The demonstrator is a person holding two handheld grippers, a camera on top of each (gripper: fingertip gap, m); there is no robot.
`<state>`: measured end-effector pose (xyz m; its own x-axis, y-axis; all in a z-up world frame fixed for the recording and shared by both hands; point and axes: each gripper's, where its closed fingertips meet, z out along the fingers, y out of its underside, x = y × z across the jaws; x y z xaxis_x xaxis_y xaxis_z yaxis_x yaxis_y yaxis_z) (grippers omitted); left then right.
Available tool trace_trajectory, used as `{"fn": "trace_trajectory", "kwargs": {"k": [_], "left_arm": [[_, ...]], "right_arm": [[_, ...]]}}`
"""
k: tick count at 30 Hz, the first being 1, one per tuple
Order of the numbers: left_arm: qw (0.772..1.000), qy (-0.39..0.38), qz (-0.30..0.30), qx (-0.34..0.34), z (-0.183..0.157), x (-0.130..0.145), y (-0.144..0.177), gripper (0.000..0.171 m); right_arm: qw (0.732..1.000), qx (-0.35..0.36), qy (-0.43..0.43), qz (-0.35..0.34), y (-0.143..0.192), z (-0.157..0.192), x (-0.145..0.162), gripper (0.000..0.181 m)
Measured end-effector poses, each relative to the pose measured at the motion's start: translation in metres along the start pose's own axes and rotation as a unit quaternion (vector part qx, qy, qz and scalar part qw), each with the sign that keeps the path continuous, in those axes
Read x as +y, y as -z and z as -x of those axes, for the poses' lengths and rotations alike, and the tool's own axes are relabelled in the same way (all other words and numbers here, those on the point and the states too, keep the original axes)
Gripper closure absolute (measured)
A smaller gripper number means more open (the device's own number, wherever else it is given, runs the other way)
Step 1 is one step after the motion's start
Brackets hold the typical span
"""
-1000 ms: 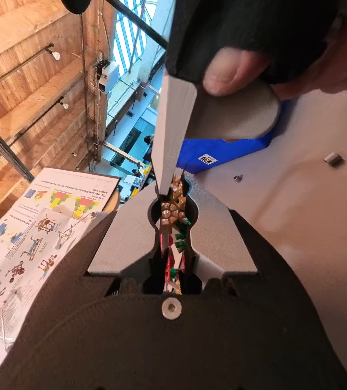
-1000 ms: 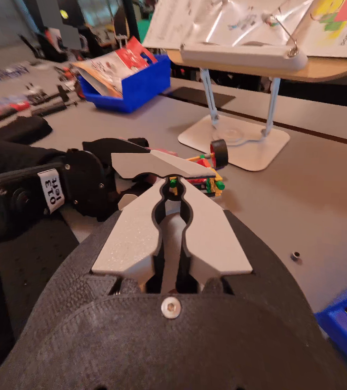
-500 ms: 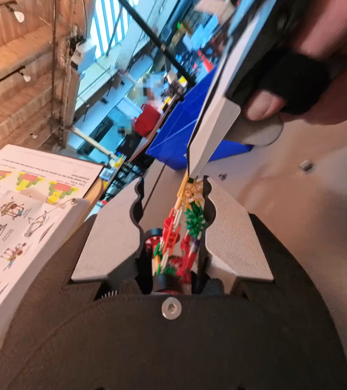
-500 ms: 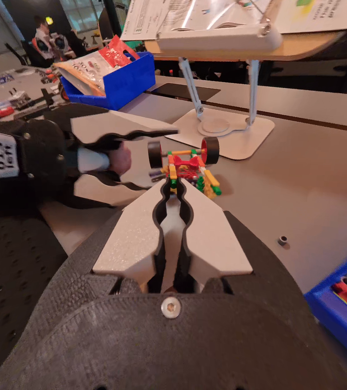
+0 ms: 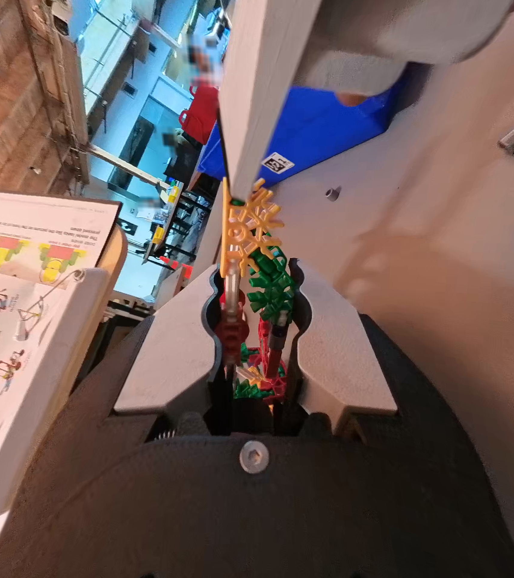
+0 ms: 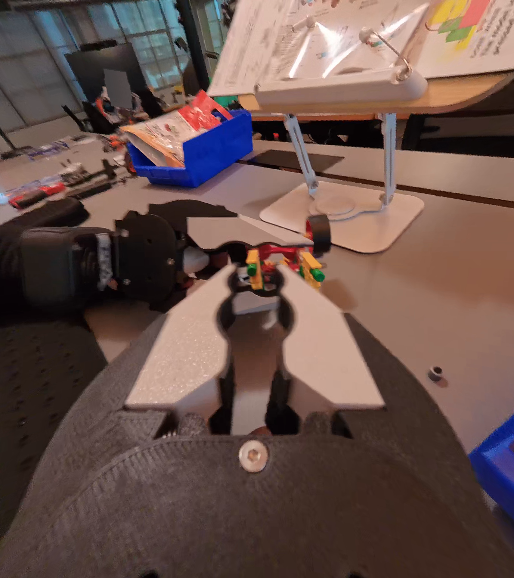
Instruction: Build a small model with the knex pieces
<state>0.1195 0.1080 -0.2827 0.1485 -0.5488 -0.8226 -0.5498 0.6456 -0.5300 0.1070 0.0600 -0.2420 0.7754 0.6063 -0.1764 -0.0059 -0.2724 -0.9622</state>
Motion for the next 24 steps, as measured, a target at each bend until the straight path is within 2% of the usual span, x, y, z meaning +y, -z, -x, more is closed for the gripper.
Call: {"fn": "trace_trajectory", "kwargs": {"k": [1,2,5,7,9,13,19,22,24], "left_arm": [[1.000,-0.010,0.000,-0.005,0.001,-0.002,0.001,0.132],[1.000,-0.018,-0.004,-0.013,0.002,-0.004,0.002,0.132],[0.999,-0.047,-0.003,-0.019,-0.002,-0.008,0.001,0.132],[0.998,-0.058,-0.003,-0.024,-0.003,-0.010,0.001,0.132],[0.998,-0.055,-0.002,-0.021,-0.004,-0.014,0.001,0.132],[0.999,-0.037,0.025,-0.008,-0.004,-0.011,-0.002,0.133],[0.999,-0.030,0.009,0.018,-0.009,-0.012,-0.001,0.131],[0.999,-0.030,0.029,0.016,-0.006,-0.001,-0.003,0.126],[0.998,-0.034,0.048,0.019,-0.006,0.005,-0.006,0.129]], "right_arm": [[1.000,0.006,0.006,0.017,-0.003,-0.002,0.006,0.140],[1.000,-0.002,0.013,0.028,-0.005,0.001,0.010,0.140],[0.999,0.000,0.043,0.022,-0.008,0.007,0.006,0.150],[0.997,0.010,0.063,0.036,-0.012,0.006,0.009,0.170],[0.995,0.022,0.085,0.056,-0.017,0.005,0.015,0.176],[0.992,0.030,0.103,0.065,-0.017,0.002,0.013,0.177],[0.995,-0.015,0.074,0.064,-0.015,0.005,0.012,0.177],[0.997,-0.017,0.052,0.052,-0.011,0.001,0.008,0.178],[0.997,-0.002,0.058,0.053,-0.012,-0.003,0.008,0.178]]}}
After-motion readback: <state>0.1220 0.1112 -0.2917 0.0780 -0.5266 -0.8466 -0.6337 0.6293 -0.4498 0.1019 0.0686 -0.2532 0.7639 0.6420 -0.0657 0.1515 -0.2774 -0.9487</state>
